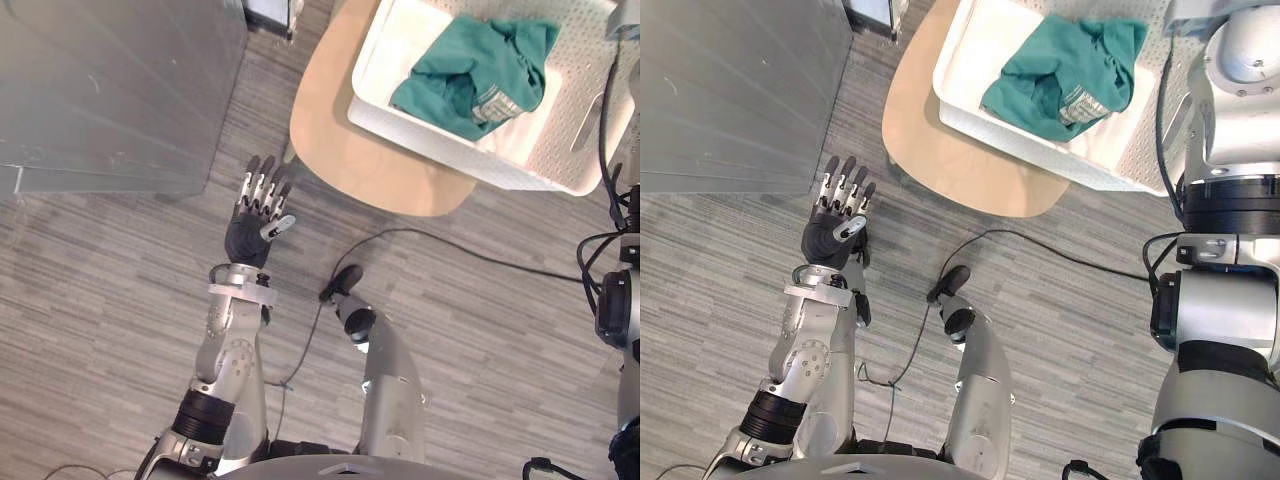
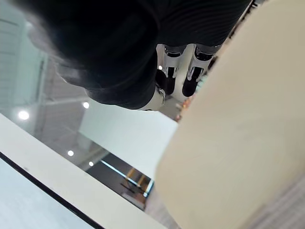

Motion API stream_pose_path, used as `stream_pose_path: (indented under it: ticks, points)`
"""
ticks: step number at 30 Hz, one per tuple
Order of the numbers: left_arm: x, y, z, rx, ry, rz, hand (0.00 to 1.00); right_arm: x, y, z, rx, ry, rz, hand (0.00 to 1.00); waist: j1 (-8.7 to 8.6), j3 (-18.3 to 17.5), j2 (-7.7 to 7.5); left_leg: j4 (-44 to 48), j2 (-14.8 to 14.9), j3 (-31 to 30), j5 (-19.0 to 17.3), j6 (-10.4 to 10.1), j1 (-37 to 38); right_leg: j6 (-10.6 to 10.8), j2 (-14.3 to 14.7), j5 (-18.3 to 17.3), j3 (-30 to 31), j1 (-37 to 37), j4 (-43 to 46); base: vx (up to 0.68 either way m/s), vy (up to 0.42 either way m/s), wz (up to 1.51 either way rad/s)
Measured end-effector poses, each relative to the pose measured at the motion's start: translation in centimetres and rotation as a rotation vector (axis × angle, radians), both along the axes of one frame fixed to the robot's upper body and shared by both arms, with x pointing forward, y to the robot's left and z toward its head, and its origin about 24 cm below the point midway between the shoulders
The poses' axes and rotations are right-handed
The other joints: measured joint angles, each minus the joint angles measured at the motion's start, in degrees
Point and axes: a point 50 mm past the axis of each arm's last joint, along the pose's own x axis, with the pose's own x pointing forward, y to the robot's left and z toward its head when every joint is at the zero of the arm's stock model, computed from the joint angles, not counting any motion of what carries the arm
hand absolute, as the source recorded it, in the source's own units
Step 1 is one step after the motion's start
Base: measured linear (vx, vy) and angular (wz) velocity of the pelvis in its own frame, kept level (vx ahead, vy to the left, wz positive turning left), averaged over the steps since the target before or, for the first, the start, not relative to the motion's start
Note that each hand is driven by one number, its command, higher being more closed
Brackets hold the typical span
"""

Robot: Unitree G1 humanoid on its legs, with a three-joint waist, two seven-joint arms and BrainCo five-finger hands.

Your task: Pick up the laundry basket with both hands and put the clothes into the washing machine.

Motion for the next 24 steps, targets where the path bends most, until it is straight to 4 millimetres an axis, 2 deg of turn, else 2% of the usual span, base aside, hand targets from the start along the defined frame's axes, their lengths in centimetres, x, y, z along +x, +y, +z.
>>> stream_pose_path:
  ticks: [3,4,7,11,16,20,24]
  points:
    - [0.0,0.7,-0.5,0.033,0.017,0.019,0.00,0.7,0.3,-0.6,0.016,0.014,0.004,0.00,0.06,-2.0,-1.11,-1.2,-0.2,0.3,0.3,0.2,1.7,0.2,0.0,-0.1,0.9,0.6,-0.1,0.07,-0.072,-0.05]
    - [0.1,1.1,-0.8,0.063,0.025,0.023,0.00,2.1,0.7,-1.2,-0.002,0.077,-0.011,0.00,0.05,-2.5,-1.63,-1.5,-0.3,0.4,0.5,0.1,2.3,0.1,0.1,-0.1,1.7,0.6,0.0,0.06,-0.078,-0.12]
    - [0.2,1.5,-1.2,0.093,0.042,0.029,0.00,4.5,0.8,-1.9,-0.055,0.214,-0.102,0.00,0.05,-2.5,-1.63,-1.5,-0.5,0.4,0.6,0.1,2.8,-0.1,0.3,0.0,2.2,0.6,0.0,0.03,-0.076,-0.10]
    - [0.2,2.0,-1.8,0.125,0.062,0.035,0.00,7.4,-1.3,-3.8,-0.028,0.457,-0.206,0.00,0.94,-2.5,-1.61,-2.5,0.0,0.1,1.4,-0.1,2.4,-0.3,1.7,1.2,2.5,0.1,-2.0,0.02,-0.069,-0.12]
    - [-0.1,1.4,-2.3,0.136,0.083,0.009,0.00,8.5,-2.8,-5.2,-0.059,0.629,-0.292,0.00,1.01,-2.4,-1.52,-6.9,0.0,-1.5,3.1,-1.2,0.3,0.4,3.1,3.4,1.9,-2.2,-5.7,0.04,-0.028,-0.06]
    - [-0.3,0.6,-2.2,0.109,0.088,-0.010,0.00,9.1,-2.1,-6.3,-0.178,0.726,-0.310,0.00,1.38,-2.3,-1.39,-7.6,-0.2,-1.9,4.3,-0.4,-3.0,0.4,3.0,4.9,0.9,-4.8,-6.6,0.07,0.006,0.01]
    - [-0.4,-0.4,-2.0,0.043,0.083,-0.048,0.00,9.7,-1.9,-7.8,-0.269,0.856,-0.290,0.00,2.11,-2.3,-1.40,-7.3,-0.3,-2.6,4.4,-0.3,-5.6,0.0,2.9,4.6,-0.3,-6.5,-6.6,0.05,-0.014,0.09]
